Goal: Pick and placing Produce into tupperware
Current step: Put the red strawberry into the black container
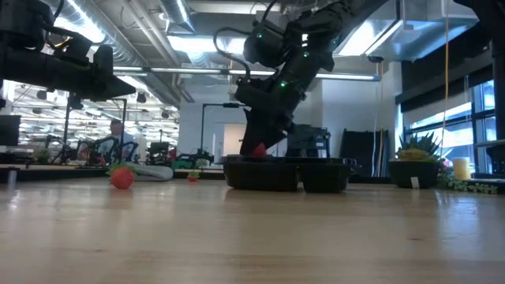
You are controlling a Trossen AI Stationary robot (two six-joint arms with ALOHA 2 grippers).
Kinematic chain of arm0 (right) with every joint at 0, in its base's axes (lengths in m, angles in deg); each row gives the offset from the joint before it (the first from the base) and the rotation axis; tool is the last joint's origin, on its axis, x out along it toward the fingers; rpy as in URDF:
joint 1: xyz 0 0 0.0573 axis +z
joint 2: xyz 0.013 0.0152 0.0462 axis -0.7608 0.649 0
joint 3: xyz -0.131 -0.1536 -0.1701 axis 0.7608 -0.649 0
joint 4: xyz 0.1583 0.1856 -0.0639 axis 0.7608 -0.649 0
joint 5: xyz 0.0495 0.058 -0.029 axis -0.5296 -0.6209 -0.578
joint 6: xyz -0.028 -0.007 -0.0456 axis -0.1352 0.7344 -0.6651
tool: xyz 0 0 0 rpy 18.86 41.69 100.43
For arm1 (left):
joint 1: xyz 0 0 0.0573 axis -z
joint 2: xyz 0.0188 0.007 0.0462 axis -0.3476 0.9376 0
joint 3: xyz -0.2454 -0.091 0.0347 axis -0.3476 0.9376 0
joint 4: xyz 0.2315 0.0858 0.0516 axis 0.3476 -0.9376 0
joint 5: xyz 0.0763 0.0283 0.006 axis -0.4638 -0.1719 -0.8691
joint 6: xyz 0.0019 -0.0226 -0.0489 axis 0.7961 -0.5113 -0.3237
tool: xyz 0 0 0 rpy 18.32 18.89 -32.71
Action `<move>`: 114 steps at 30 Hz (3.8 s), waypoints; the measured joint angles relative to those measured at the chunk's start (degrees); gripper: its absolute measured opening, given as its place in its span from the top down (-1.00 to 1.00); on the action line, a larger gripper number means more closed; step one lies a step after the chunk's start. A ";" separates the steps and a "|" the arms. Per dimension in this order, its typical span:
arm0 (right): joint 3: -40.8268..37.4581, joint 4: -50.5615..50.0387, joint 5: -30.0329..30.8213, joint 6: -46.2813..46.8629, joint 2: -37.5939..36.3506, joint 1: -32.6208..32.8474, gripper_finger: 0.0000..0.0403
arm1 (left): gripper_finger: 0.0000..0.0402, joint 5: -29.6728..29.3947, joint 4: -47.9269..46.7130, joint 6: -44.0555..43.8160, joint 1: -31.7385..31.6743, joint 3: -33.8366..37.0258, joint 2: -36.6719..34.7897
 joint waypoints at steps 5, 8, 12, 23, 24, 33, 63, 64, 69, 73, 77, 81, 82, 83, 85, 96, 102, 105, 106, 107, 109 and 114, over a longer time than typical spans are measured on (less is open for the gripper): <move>0.02 -1.23 -2.35 5.80 -0.02 -0.12 0.07 | 1.00 0.00 0.00 0.00 0.02 -0.01 0.00; 0.02 -1.11 -3.90 3.45 -0.02 -0.10 -0.05 | 1.00 0.00 0.00 0.01 0.02 0.01 0.01; 0.02 -0.93 -4.09 1.20 -0.02 -0.10 -0.22 | 1.00 0.00 0.00 0.00 0.02 0.00 0.00; 2.60 -6.46 -3.03 6.91 -8.92 -1.60 -0.37 | 1.00 0.02 0.48 -2.63 0.02 0.01 0.00; 2.22 -6.56 -2.05 5.66 -10.92 -1.60 -0.37 | 1.00 0.02 0.75 -4.06 0.02 0.01 0.00; -9.27 -6.74 6.43 1.73 -33.61 -2.78 -0.37 | 1.00 0.02 1.83 -5.53 -0.02 0.01 0.00; -34.51 0.67 15.07 4.48 -63.56 -3.48 -0.37 | 0.02 7.50 4.87 -16.27 -0.04 0.01 0.04; -34.51 0.63 15.07 4.40 -63.54 -3.48 -0.37 | 0.01 7.70 4.93 -17.43 -0.13 0.01 0.27; -34.51 0.64 15.07 2.34 -63.52 -3.48 -0.37 | 0.04 14.01 5.11 -16.26 -0.13 -3.93 5.09; -34.51 1.14 15.09 -0.20 -63.52 -3.48 -0.37 | 0.08 16.62 4.40 -9.92 -0.13 -11.05 16.64; -34.51 1.64 15.09 -1.51 -63.49 -3.71 -0.37 | 0.10 16.37 -3.78 -6.66 -0.70 -20.73 31.42; -34.51 1.74 15.09 -1.57 -63.49 -3.77 -0.37 | 0.10 17.55 -13.94 -8.52 -3.92 -30.86 46.49; -34.51 1.74 15.09 -1.56 -63.49 -3.75 -0.37 | 0.10 18.67 -16.02 -8.81 -4.89 -33.21 50.02; -34.51 1.72 15.09 -1.47 -63.49 -3.75 -0.37 | 0.10 19.66 -18.47 -8.83 -5.81 -35.40 53.35; -34.51 1.72 15.07 -1.37 -63.49 -3.75 -0.37 | 0.10 21.39 -20.13 -6.96 -7.32 -39.86 59.57; -34.51 1.72 15.05 -1.25 -63.49 -3.75 -0.37 | 0.10 30.83 -27.41 10.93 -10.30 -57.62 81.42; -34.51 1.55 15.05 -1.54 -63.49 -3.75 -0.37 | 0.10 30.34 -33.00 11.02 -11.69 -61.52 89.07; -34.51 1.48 15.05 -1.68 -63.49 -3.75 -0.37 | 0.10 29.69 -33.09 10.59 -11.72 -61.56 91.52; -34.51 1.46 15.05 -1.69 -63.49 -3.75 -0.37 | 0.10 29.67 -33.15 9.67 -11.72 -61.56 92.28; -34.51 1.46 15.05 -1.67 -63.49 -3.75 -0.37 | 0.10 29.66 -33.37 8.18 -11.71 -61.56 92.88; -34.51 1.46 15.05 -1.65 -63.49 -3.75 -0.37 | 0.10 29.04 -33.58 5.94 -11.38 -61.57 93.91; -34.51 1.48 15.05 -1.65 -63.49 -3.75 -0.37 | 0.10 20.18 -34.08 5.01 -9.41 -61.60 95.58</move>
